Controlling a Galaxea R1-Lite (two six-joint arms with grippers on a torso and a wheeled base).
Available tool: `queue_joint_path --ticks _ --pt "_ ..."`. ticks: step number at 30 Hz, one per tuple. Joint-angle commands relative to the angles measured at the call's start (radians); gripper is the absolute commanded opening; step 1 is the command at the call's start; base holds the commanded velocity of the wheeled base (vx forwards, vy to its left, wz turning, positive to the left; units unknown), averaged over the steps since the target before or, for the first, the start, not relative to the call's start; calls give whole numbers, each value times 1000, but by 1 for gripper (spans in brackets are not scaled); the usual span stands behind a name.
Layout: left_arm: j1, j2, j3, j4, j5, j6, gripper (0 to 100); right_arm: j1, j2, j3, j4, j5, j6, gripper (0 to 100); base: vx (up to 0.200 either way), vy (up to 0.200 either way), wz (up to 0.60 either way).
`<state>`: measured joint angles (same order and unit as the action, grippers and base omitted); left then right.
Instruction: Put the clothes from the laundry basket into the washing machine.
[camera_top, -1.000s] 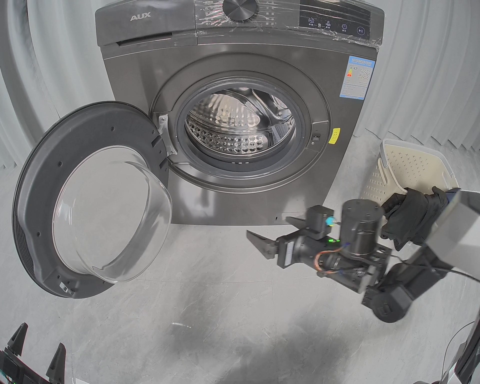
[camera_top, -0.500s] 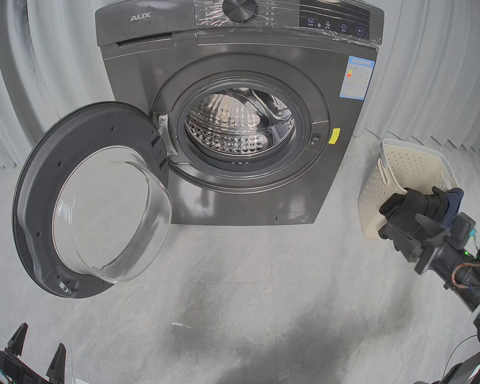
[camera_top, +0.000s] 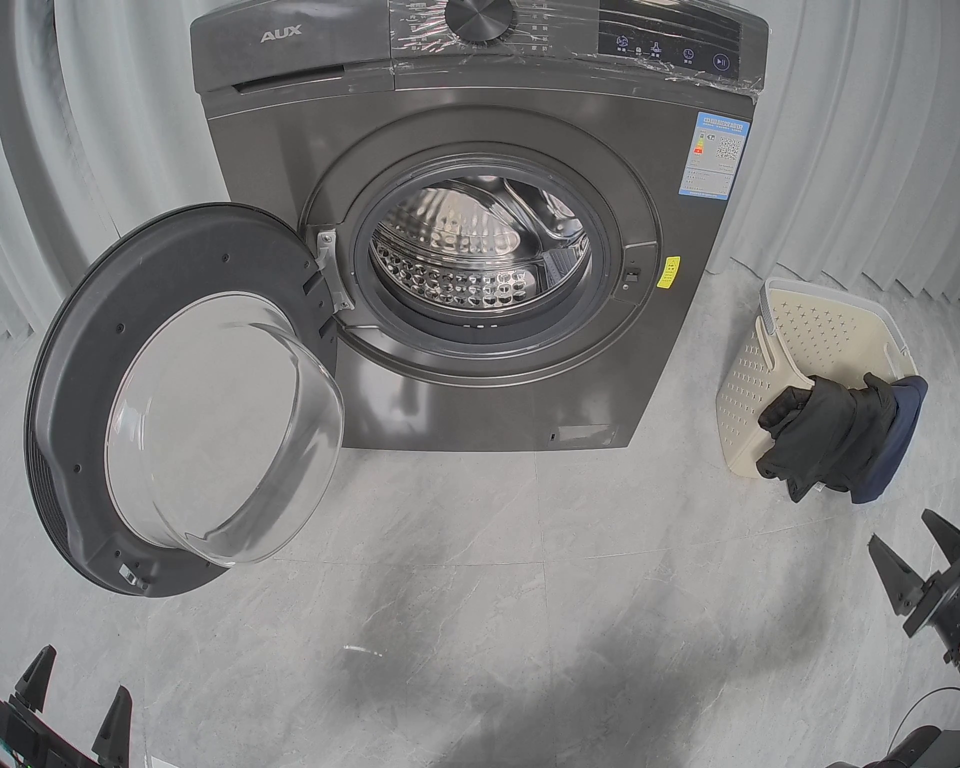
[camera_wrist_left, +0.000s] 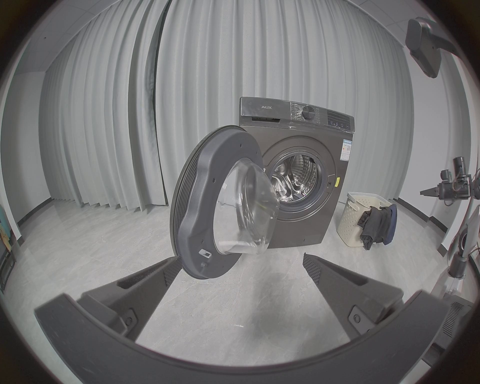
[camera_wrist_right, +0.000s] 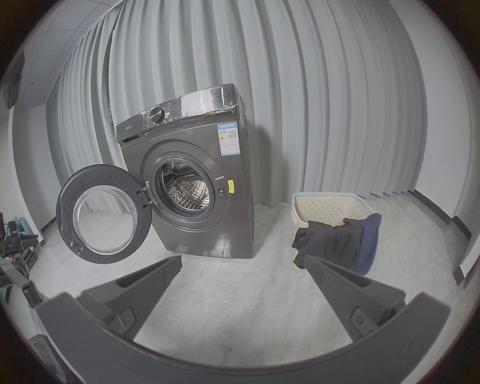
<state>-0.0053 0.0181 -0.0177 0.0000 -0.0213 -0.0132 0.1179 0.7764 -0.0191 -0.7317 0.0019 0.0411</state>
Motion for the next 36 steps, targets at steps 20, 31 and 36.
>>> queue_joint_path --ticks 20,31,36 --pt "1 -15 16 0 0 -1 100 -29 -689 19 569 23 5 100 0 0 0" --pt "-1 -15 16 0 0 -1 100 -118 -776 19 686 87 -35 100 0 -182 0" --pt "1 -15 16 0 0 -1 100 -116 -776 19 692 78 -38 100 0 -200 0"
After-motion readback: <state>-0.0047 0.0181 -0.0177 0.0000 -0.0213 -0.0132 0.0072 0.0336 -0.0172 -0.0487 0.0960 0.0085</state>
